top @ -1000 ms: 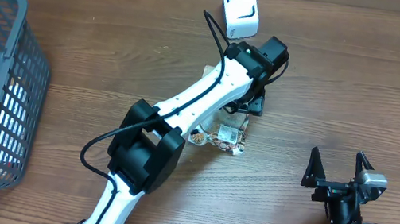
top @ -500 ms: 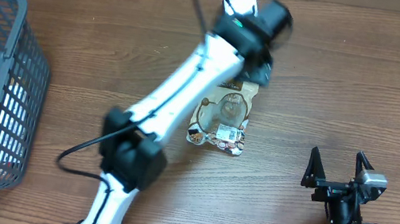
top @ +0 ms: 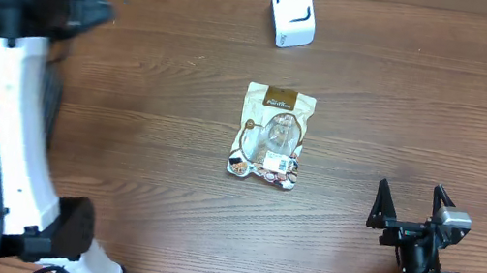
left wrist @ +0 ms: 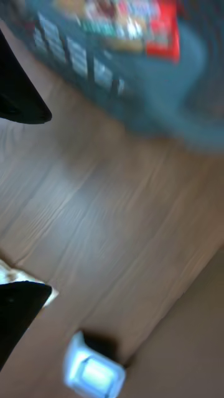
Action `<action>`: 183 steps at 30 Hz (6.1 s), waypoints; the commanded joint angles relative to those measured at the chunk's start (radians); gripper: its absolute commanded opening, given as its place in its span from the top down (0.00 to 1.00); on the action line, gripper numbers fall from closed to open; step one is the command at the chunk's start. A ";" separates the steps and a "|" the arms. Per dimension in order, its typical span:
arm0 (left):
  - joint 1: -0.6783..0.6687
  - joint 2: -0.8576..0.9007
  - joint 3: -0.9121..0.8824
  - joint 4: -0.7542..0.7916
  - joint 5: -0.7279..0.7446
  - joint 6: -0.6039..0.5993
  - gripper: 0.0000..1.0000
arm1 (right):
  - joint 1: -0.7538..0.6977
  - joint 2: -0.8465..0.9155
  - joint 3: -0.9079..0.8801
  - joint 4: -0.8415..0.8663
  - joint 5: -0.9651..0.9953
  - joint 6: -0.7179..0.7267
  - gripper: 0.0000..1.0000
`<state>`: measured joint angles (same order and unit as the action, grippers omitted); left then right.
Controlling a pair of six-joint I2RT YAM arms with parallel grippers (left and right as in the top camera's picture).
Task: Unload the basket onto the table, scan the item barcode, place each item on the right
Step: 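Reach the left gripper into the basket and grasp the white-gold tube, then carry the white tube with the left gripper and set it beside the bag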
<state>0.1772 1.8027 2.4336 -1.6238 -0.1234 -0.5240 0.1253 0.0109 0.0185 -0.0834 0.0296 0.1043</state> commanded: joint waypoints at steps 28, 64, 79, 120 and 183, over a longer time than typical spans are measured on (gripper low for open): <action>0.665 0.082 -0.174 0.048 0.150 0.167 0.19 | 0.004 -0.008 -0.011 0.002 -0.005 -0.001 0.00; 0.619 0.082 -1.117 0.825 0.188 0.666 0.14 | 0.004 -0.008 -0.011 0.002 -0.005 -0.001 0.00; 0.619 0.085 -1.175 0.908 0.172 0.666 0.52 | 0.004 -0.008 -0.011 0.002 -0.005 -0.001 0.00; 0.528 -0.326 -0.622 0.737 0.141 0.325 0.96 | 0.004 -0.008 -0.011 0.002 -0.005 -0.001 0.00; -0.439 0.093 -1.326 0.977 0.383 0.116 0.00 | 0.004 -0.008 -0.011 0.002 -0.005 -0.001 0.00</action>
<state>-0.2638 1.8507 1.1065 -0.6174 0.3004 -0.3946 0.1249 0.0109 0.0185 -0.0845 0.0292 0.1043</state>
